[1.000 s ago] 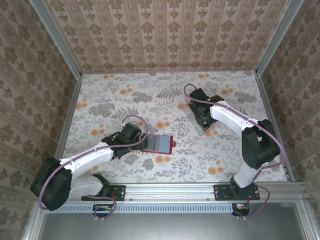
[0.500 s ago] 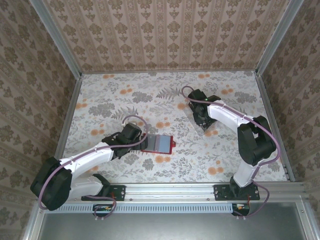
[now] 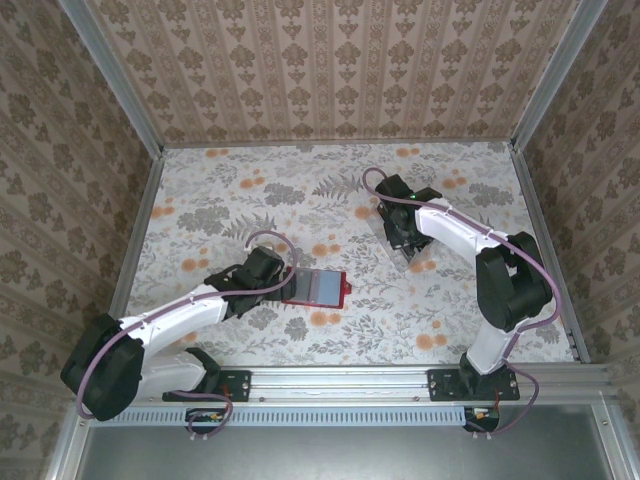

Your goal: Put the credit cards into the card holder

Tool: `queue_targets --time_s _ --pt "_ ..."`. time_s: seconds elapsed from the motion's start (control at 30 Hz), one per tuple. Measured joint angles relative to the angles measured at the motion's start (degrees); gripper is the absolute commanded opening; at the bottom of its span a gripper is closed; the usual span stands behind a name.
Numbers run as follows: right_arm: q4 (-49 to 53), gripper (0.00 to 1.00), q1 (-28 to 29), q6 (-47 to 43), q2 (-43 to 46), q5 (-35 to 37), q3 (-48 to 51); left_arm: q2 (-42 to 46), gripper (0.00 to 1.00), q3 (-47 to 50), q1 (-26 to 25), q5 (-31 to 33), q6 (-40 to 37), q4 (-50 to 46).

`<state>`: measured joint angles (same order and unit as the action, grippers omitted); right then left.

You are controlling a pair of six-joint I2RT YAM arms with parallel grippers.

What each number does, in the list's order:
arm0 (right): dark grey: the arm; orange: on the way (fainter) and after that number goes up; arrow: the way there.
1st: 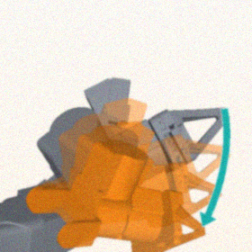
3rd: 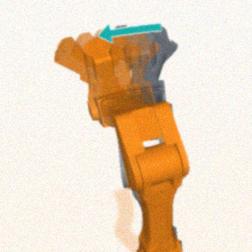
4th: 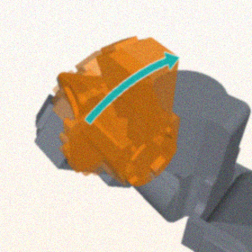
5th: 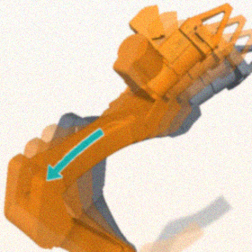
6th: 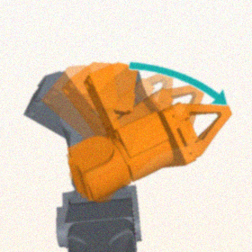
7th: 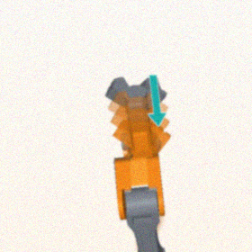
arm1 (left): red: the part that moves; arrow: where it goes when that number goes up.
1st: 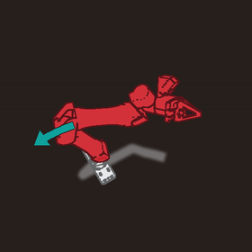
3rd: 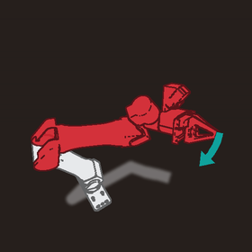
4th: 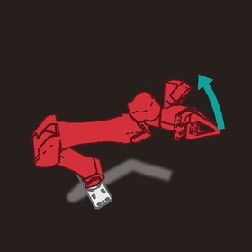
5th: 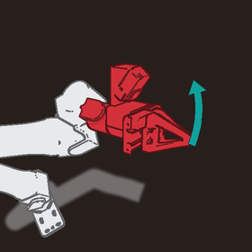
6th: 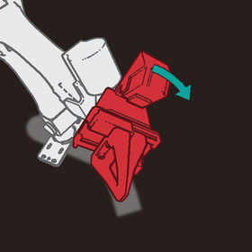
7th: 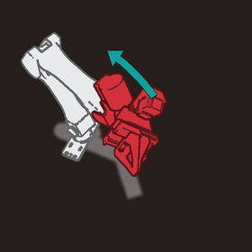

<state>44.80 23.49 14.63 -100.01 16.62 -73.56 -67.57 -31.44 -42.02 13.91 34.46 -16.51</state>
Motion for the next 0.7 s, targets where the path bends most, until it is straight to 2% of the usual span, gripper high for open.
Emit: queue_targets --time_s 0.33,0.7 --pt "0.02 0.16 -0.09 -1.29 0.00 -0.79 -0.11 0.00 1.00 -0.07 0.00 0.00 0.00 0.00" --pt "-0.28 0.05 -0.42 -3.32 0.31 -2.62 -0.11 0.00 1.00 -0.09 0.00 -0.02 -0.17 0.00"
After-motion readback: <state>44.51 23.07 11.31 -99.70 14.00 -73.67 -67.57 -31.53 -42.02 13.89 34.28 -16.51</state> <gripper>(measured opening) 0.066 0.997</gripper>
